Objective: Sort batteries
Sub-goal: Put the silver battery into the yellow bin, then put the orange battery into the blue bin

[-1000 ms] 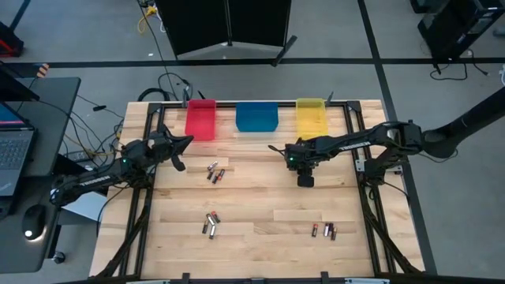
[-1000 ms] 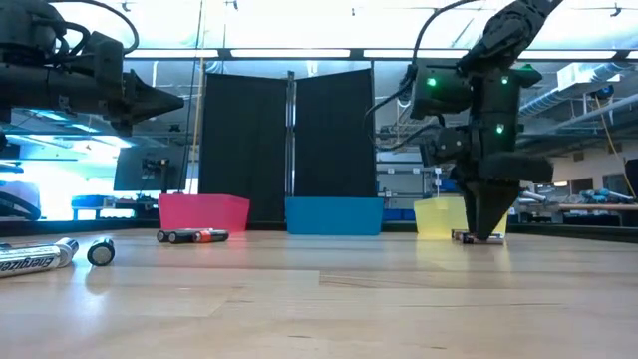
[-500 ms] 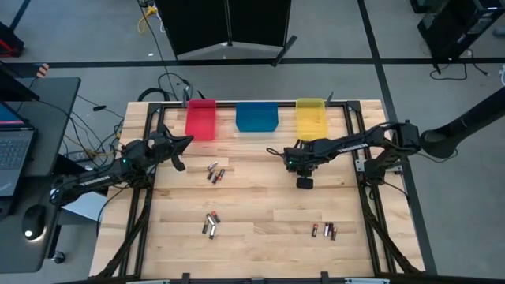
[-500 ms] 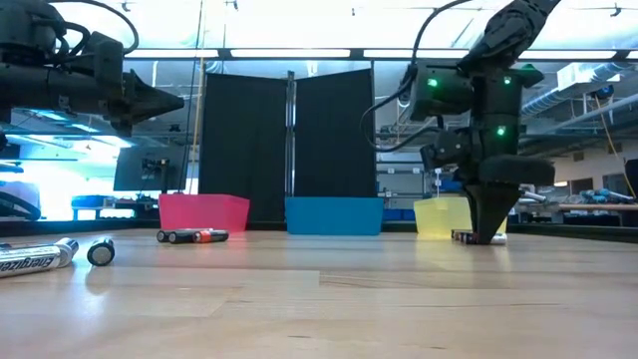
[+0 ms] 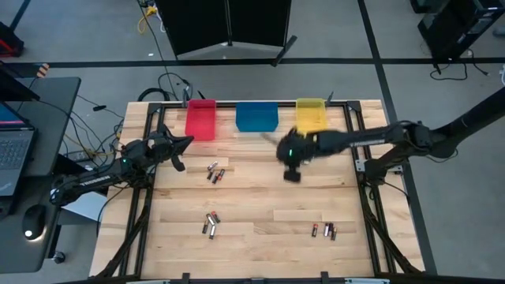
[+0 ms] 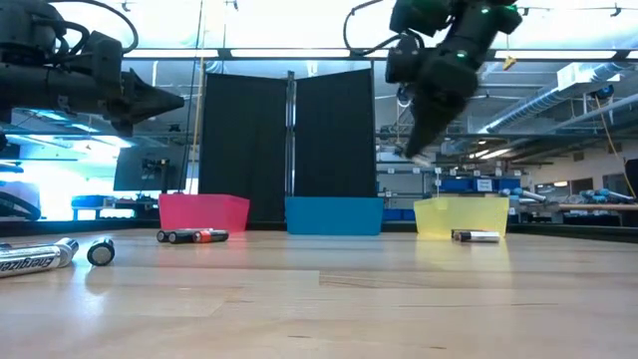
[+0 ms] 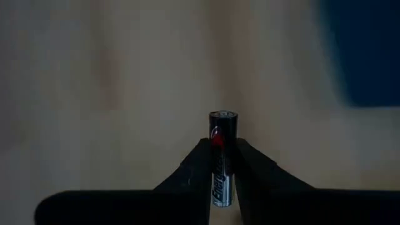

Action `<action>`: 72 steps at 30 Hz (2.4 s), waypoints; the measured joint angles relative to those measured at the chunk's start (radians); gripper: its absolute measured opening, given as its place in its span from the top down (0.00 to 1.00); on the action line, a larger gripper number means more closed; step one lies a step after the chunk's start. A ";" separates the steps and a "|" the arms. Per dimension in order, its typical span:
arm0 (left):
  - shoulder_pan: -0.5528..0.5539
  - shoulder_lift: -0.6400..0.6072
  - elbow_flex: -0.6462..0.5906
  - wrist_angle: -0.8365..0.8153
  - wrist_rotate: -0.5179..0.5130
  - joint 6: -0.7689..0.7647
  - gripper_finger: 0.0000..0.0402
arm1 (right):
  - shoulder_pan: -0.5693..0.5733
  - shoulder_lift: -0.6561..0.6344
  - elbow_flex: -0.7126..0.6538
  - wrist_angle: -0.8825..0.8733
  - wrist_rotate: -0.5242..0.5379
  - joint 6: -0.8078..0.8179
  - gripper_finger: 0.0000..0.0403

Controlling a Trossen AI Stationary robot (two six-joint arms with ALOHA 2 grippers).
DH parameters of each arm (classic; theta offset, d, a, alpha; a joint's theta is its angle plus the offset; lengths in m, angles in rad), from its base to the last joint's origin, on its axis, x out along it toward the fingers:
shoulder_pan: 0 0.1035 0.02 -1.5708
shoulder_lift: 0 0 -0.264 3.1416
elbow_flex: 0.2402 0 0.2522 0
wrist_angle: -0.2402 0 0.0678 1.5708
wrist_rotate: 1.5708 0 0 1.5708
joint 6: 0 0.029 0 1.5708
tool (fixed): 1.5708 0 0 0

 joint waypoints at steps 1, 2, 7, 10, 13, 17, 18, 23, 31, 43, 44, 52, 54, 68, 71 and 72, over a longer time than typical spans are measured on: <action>0.000 0.000 0.000 0.000 0.008 0.000 0.97 | -0.039 -0.014 0.010 -0.001 0.005 0.009 0.87; 0.000 0.000 0.000 0.000 0.013 0.000 0.97 | -0.080 -0.025 0.019 -0.003 0.011 0.022 0.87; 0.000 0.000 0.000 0.000 0.014 0.000 0.97 | -0.328 -0.047 0.034 -0.013 0.059 0.129 0.87; 0.000 0.000 0.000 0.000 0.014 -0.001 0.97 | -0.465 -0.019 0.037 -0.016 0.063 0.150 0.87; 0.000 0.000 0.000 0.000 0.014 -0.001 0.97 | -0.580 0.047 0.036 -0.032 0.027 0.146 0.87; 0.000 0.001 0.009 -0.015 0.014 0.001 0.97 | -0.694 0.119 0.036 -0.025 -0.018 0.091 0.87; 0.000 0.001 0.010 -0.011 0.013 0.005 0.97 | -0.717 0.134 0.036 -0.024 -0.032 0.071 0.87; 0.000 0.001 0.013 -0.011 0.012 0.023 0.97 | -0.791 0.208 0.036 -0.038 -0.077 -0.004 0.87; 0.000 0.001 0.014 -0.009 0.010 0.033 0.97 | -0.807 0.304 0.043 -0.040 -0.085 -0.035 0.87; 0.000 0.002 0.015 -0.009 0.010 0.053 0.97 | -0.808 0.326 0.051 -0.034 -0.081 -0.060 0.73; 0.000 0.002 0.015 -0.009 0.010 0.054 0.97 | -0.808 0.311 0.054 -0.038 -0.076 -0.062 0.69; 0.000 0.002 0.017 -0.009 0.009 0.051 0.97 | -0.707 0.177 0.224 -0.282 -0.054 -0.123 0.58; 0.000 0.002 0.017 -0.008 0.009 0.051 0.97 | -0.645 0.134 0.253 -0.347 -0.057 -0.151 0.60; 0.000 0.007 0.017 -0.015 0.014 0.025 0.97 | 0.086 -0.063 0.178 -0.457 -0.027 0.323 0.98; 0.000 0.007 0.017 -0.045 0.014 0.026 0.97 | 0.247 -0.053 0.177 -0.454 -0.024 0.461 0.98; 0.000 0.008 0.017 -0.055 0.014 0.026 0.97 | 0.296 -0.044 0.177 -0.450 -0.020 0.510 0.97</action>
